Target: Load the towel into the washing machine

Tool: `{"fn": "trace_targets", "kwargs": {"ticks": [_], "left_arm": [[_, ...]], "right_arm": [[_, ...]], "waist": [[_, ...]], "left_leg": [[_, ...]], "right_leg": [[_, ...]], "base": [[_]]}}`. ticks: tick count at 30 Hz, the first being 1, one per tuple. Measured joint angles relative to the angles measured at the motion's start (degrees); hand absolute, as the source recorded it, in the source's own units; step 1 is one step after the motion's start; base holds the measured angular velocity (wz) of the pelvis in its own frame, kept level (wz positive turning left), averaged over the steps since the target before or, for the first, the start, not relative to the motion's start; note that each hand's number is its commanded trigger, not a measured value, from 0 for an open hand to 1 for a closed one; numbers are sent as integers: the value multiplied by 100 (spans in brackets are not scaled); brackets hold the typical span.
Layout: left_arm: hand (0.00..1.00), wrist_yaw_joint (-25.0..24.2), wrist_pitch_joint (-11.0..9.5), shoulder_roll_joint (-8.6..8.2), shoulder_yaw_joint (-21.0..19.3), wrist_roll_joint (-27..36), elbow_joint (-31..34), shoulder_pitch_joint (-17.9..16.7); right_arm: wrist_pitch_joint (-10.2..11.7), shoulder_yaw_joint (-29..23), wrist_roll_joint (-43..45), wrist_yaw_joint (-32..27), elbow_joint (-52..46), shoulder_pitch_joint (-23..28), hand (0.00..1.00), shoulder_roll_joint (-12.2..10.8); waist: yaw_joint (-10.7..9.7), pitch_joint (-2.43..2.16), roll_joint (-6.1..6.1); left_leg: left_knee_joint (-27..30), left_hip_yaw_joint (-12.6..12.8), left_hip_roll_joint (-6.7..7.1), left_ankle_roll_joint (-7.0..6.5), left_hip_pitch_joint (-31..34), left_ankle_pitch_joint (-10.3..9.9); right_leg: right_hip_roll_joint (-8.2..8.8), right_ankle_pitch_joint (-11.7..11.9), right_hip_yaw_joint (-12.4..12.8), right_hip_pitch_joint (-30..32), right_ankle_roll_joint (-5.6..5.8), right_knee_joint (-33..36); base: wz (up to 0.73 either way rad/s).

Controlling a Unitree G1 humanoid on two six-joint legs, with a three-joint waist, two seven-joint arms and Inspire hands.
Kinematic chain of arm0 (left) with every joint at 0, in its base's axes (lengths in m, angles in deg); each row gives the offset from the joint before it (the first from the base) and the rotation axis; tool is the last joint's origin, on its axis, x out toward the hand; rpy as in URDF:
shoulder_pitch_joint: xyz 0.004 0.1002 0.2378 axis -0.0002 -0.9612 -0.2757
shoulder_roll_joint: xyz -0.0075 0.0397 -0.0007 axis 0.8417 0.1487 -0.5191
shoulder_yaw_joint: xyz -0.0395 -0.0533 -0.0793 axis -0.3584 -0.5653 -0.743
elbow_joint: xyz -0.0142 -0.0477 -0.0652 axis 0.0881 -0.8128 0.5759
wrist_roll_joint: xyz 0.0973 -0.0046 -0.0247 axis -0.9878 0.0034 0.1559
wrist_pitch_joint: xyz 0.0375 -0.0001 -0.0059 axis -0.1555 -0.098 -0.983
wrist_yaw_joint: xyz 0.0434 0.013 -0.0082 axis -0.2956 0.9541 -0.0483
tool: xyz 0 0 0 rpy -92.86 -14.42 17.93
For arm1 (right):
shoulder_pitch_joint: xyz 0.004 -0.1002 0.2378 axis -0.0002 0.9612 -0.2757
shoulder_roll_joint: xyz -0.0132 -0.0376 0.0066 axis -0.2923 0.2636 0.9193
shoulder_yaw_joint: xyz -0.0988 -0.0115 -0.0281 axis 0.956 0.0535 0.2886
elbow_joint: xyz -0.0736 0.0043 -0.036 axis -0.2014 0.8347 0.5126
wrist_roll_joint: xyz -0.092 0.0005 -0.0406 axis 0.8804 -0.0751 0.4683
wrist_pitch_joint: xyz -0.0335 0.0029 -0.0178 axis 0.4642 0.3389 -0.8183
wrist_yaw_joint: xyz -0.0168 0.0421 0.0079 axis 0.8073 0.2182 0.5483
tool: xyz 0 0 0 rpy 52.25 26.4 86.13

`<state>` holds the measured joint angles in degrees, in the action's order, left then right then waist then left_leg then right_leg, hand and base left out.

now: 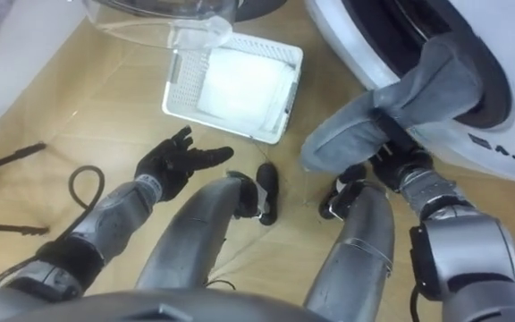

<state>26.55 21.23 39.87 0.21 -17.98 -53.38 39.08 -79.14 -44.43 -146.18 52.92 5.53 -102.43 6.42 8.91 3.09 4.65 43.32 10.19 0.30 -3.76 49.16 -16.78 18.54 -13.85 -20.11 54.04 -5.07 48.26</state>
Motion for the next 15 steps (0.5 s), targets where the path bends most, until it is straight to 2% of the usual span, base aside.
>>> {"fn": "trace_targets", "kwargs": {"ticks": [2, 4, 6, 7, 9, 10, 11, 13, 14, 15], "left_arm": [[0, 42, -26, 98, -12, -1, 36, -43], [0, 159, -114, 293, -13, 0, 274, -214], [0, 199, -149, 397, -12, 1, 496, -367], [0, 232, -213, 469, -13, 8, 581, -451], [0, 277, -235, 485, -15, 7, 584, -474], [0, 300, -248, 486, -19, 2, 585, -479], [0, 311, -250, 488, -35, 2, 610, -493], [0, 405, -262, 496, -251, 5, 847, -685], [0, 416, -270, 497, -283, 4, 873, -712], [0, 418, -272, 495, -314, -8, 920, -754]], "right_arm": [[0, 3, -220, 2, -57, -42, 100, 29], [-13, -113, -385, -7, -216, -95, 100, 63], [-49, -121, -486, -44, -466, -105, 100, 171], [-317, -162, -673, -88, -653, -186, 100, 205], [-437, -164, -862, -93, -791, -280, 100, 209], [-494, -208, -1072, -179, -860, -322, 75, 212], [-520, -253, -1124, -248, -923, -338, 0, 214], [-728, -371, -1211, -483, -1279, -442, 0, 215], [-762, -384, -1255, -505, -1344, -449, 0, 215], [-796, -425, -1346, -513, -1361, -472, 0, 215]], "waist": [[0, -13, -119], [-106, -39, -302], [-160, -67, -456], [-239, -68, -526], [-286, -58, -597], [-296, -51, -621], [-315, -49, -642], [-514, -44, -660], [-551, -42, -666], [-596, -43, -680]], "left_leg": [[-8, 72, -47, 1, -41, -3], [10, 92, -67, 12, -61, -9], [19, 137, -115, 15, -96, -12], [36, 179, -157, 12, -105, -15], [85, 233, -167, -9, -137, -27], [115, 241, -165, -23, -143, -34], [126, 239, -158, -28, -139, -37], [201, 227, -136, -48, -81, -68], [221, 228, -129, -58, -77, -73], [239, 228, -96, -84, -77, -72]], "right_leg": [[-40, 25, 42, 0, -19, -22], [-106, 44, 95, -5, -29, -37], [-132, 66, 138, -12, -39, -38], [-185, 103, 174, -16, -38, -69], [-186, 130, 221, -20, -39, -39], [-171, 143, 245, -19, -31, -19], [-156, 146, 251, -13, -24, -8], [-90, 140, 255, 11, 27, 33], [-77, 137, 255, 11, 39, 53], [-56, 117, 257, 9, 96, 78]], "base": [[-19], [-13], [-14], [-17], [-14], [-8], [0], [10], [9], [10]]}}
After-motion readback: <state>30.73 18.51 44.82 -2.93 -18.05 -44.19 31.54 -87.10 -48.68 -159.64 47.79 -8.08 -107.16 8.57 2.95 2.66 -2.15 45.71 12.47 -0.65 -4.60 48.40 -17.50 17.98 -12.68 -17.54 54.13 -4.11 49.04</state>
